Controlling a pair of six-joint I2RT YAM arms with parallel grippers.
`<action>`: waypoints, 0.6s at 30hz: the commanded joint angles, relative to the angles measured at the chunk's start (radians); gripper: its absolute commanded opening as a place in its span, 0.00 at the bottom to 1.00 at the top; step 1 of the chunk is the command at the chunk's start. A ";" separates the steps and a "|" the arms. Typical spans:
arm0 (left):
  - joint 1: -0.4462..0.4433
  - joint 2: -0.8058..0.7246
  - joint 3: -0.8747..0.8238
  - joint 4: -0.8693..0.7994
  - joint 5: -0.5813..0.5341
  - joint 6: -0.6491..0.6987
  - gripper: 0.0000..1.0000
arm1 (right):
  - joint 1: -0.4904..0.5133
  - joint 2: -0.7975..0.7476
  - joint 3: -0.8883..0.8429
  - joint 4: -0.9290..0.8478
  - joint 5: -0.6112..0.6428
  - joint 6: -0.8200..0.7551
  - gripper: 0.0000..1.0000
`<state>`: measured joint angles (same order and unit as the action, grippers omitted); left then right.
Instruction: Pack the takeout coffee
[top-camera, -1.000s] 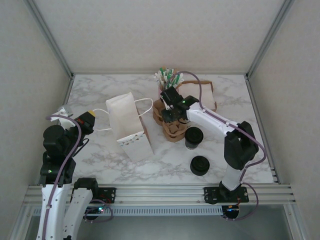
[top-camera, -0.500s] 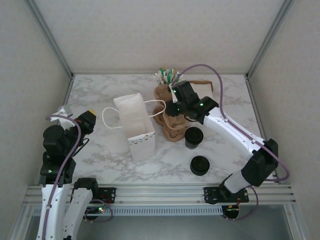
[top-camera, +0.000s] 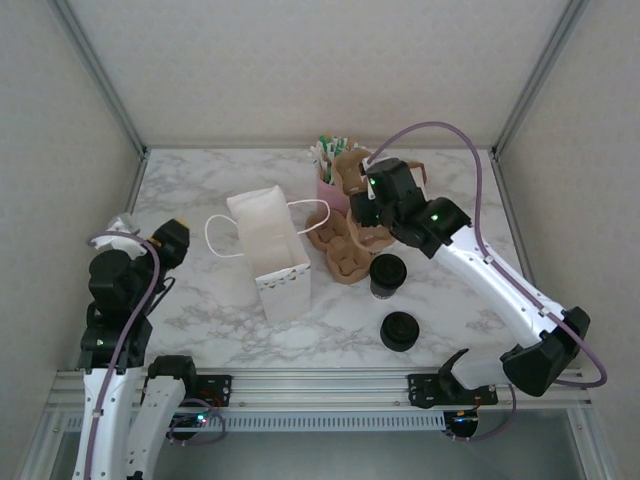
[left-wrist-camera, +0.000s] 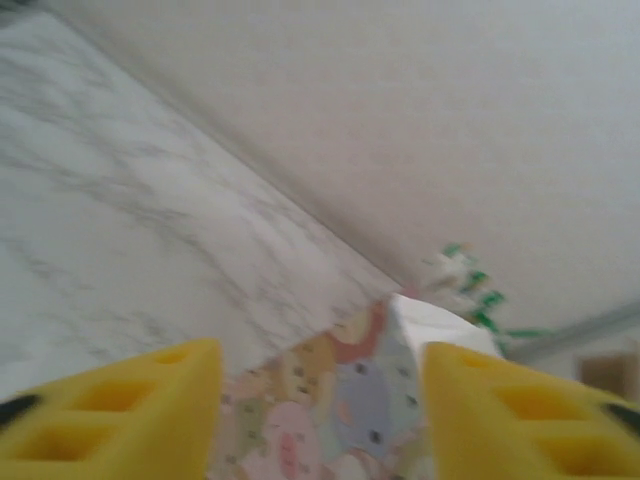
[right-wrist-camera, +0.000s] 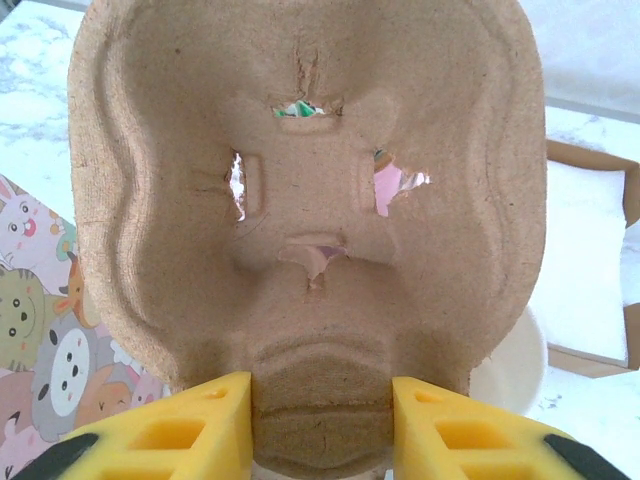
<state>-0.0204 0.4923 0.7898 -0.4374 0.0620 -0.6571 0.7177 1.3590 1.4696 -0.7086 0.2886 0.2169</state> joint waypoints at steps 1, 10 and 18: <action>0.002 -0.004 0.051 -0.176 -0.367 -0.053 0.22 | 0.007 -0.039 0.081 -0.032 0.020 -0.038 0.38; -0.013 -0.013 -0.213 -0.090 -0.066 -0.380 0.19 | 0.149 -0.035 0.257 -0.057 0.046 -0.075 0.38; -0.267 0.103 -0.389 0.015 -0.127 -0.504 0.22 | 0.293 0.046 0.407 -0.022 0.053 -0.099 0.38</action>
<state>-0.2031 0.5735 0.4263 -0.5049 -0.0505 -1.0779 0.9833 1.3701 1.8309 -0.7563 0.3222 0.1410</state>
